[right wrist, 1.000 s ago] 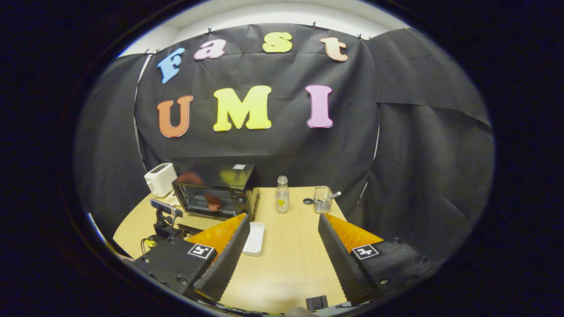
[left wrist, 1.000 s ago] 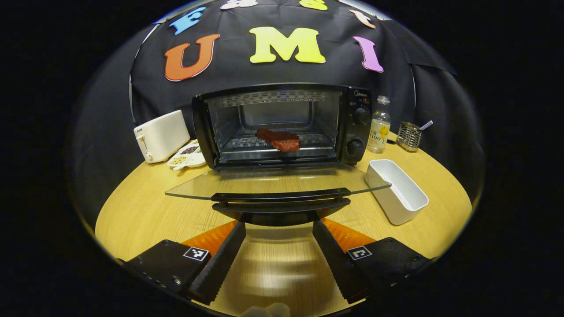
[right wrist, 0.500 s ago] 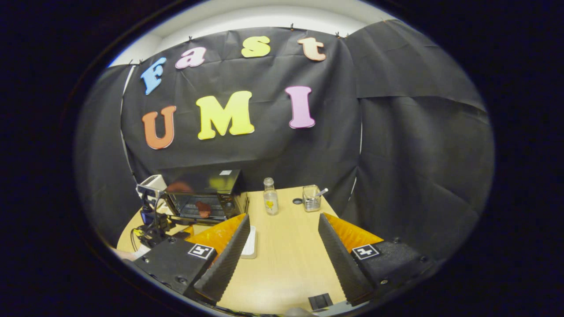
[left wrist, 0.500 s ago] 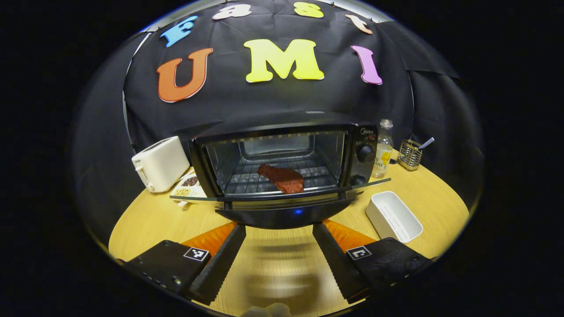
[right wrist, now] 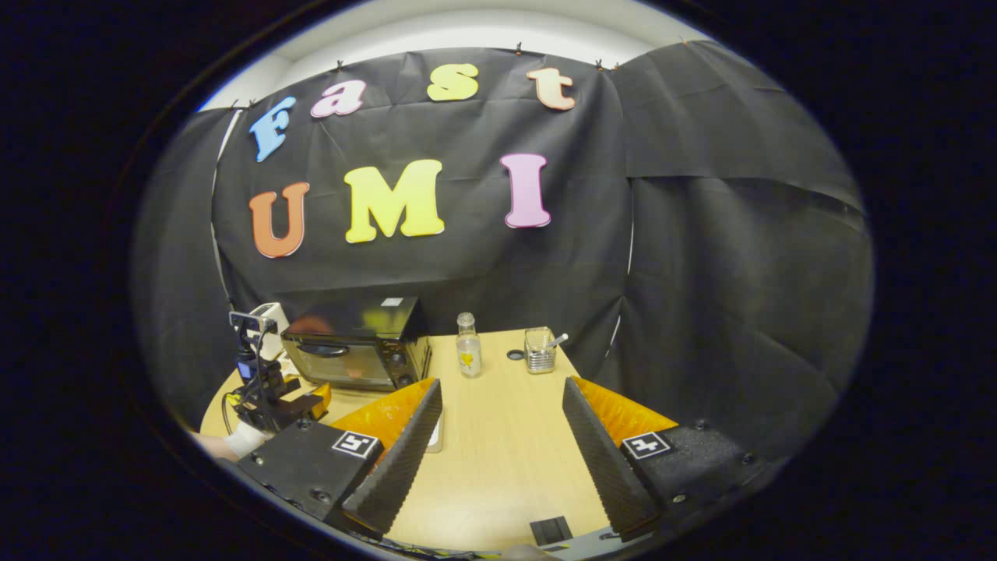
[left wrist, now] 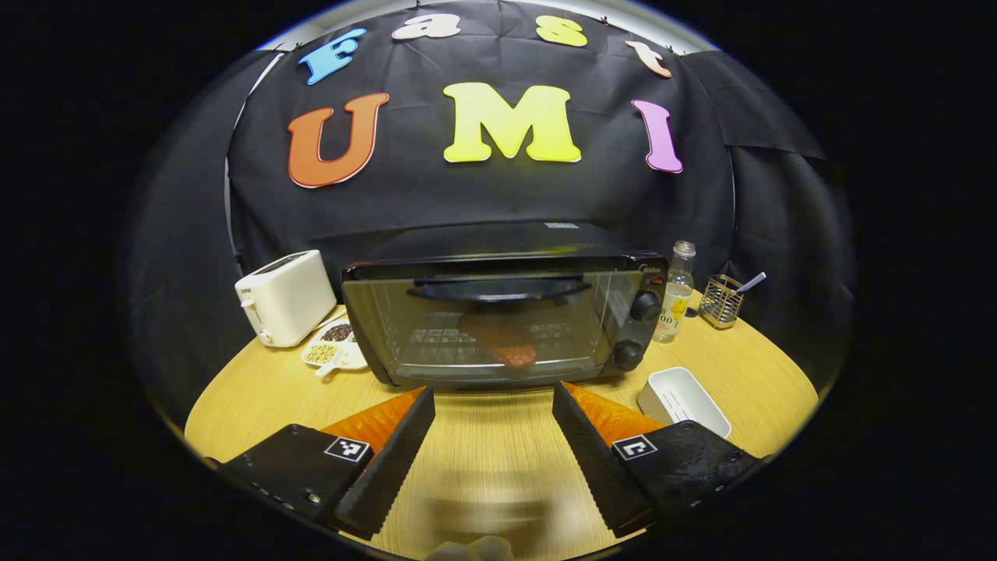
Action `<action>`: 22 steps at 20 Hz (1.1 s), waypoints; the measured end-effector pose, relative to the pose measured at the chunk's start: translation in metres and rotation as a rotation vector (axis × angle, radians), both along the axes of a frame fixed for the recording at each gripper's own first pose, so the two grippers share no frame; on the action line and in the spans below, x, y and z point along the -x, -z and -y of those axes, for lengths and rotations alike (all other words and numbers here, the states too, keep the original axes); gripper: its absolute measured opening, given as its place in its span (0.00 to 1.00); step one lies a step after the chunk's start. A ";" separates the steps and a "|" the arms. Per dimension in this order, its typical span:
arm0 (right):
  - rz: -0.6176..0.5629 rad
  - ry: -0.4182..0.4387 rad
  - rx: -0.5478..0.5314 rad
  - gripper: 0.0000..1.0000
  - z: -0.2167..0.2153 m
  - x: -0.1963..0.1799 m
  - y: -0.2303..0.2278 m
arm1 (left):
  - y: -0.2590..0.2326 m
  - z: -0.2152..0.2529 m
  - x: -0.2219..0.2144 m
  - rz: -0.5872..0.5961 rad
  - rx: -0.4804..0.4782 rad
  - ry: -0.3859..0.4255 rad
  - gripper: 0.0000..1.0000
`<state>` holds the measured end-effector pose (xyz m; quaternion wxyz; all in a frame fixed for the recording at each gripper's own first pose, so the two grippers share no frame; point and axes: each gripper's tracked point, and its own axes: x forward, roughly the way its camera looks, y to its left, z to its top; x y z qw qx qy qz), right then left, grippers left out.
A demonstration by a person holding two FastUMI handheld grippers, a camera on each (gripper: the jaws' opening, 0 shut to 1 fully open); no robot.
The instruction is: Open the electric oven with the left hand, put the food in, and close the electric oven.
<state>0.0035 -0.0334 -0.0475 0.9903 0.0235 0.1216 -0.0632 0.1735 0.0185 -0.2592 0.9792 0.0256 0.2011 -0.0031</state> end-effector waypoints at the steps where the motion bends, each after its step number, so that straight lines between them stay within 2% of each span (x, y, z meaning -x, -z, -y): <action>1: 0.010 -0.013 0.006 0.98 -0.001 0.004 -0.002 | -0.005 0.001 0.008 0.009 -0.005 0.001 0.98; 4: 0.027 -0.066 0.026 0.99 -0.005 0.016 -0.006 | -0.034 0.007 0.036 0.057 -0.005 -0.006 0.98; 8: 0.068 -0.129 0.012 0.98 0.004 0.035 -0.016 | -0.101 0.019 0.084 0.167 0.003 -0.025 0.97; 10: 0.082 -0.134 0.008 0.99 0.017 0.048 -0.018 | -0.139 0.022 0.116 0.238 -0.004 -0.048 0.97; 15: 0.166 -0.161 0.008 0.99 0.038 0.083 -0.035 | -0.205 0.035 0.213 0.325 -0.017 -0.099 0.96; 22: 0.197 -0.236 0.044 0.99 0.028 0.125 -0.025 | -0.242 0.023 0.334 0.363 -0.075 -0.190 0.96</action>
